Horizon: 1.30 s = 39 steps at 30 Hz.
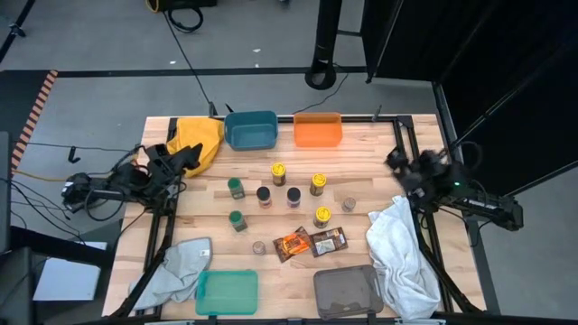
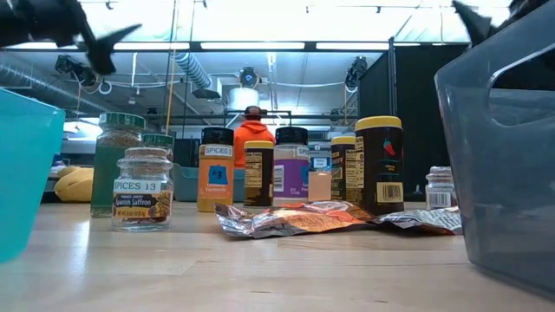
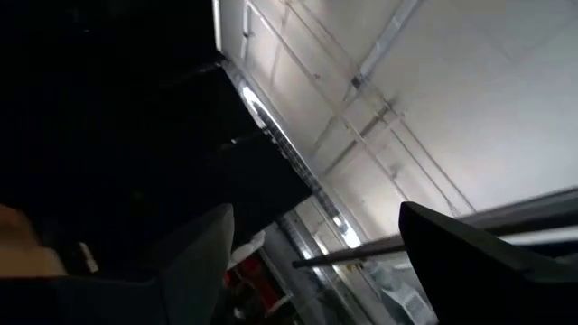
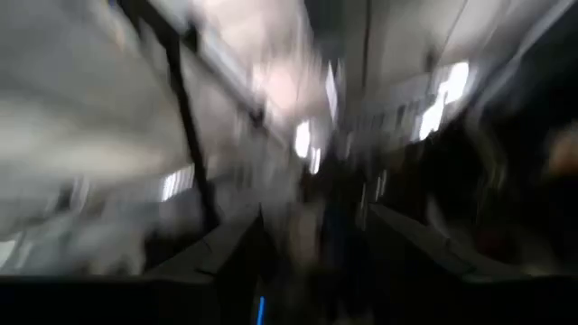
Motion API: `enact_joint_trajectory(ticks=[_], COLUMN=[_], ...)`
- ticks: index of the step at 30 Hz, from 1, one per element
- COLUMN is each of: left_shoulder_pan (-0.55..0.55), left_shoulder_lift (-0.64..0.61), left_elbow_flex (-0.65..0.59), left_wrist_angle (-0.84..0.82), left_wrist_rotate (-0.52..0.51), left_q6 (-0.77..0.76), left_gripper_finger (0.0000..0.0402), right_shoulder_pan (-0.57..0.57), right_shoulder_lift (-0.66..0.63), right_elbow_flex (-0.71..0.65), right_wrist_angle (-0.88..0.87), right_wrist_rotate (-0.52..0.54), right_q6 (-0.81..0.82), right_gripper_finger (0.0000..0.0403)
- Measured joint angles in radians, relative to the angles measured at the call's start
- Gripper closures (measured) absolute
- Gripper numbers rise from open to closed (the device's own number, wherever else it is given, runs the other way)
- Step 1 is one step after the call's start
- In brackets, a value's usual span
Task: Sort spices by type
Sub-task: Put the top green seasoning bottle into the green bin
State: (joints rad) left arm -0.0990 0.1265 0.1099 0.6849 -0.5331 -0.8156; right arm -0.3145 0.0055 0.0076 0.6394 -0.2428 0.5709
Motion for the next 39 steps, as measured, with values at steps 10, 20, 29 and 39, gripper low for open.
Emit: enact_joint_trajectory(ticks=[10,20,29,39], left_shoulder_pan=[0.000,0.000,0.000,0.000], left_shoulder_lift=[0.361,0.732,0.914,0.936], left_elbow_flex=[0.573,1.139,1.067,0.856], left_wrist_angle=[-0.452,-1.603,-1.771,-1.666], left_wrist_rotate=[0.195,0.109,0.123,0.083], left_q6=[0.292,0.215,0.320,0.350], left_gripper_finger=[0.0080,0.0080,0.0080,0.0080], right_shoulder_pan=[-0.001,-0.001,-0.001,-0.001], right_shoulder_lift=[0.000,0.100,0.128,0.132], right_elbow_flex=[0.262,0.718,0.731,0.685], right_wrist_angle=[-0.051,-0.935,-1.064,-1.089], right_wrist_rotate=[0.258,0.438,0.437,0.436], right_q6=[-0.418,-0.645,-0.645,-0.621], right_gripper_finger=[0.0196,0.0196,0.0196,0.0196])
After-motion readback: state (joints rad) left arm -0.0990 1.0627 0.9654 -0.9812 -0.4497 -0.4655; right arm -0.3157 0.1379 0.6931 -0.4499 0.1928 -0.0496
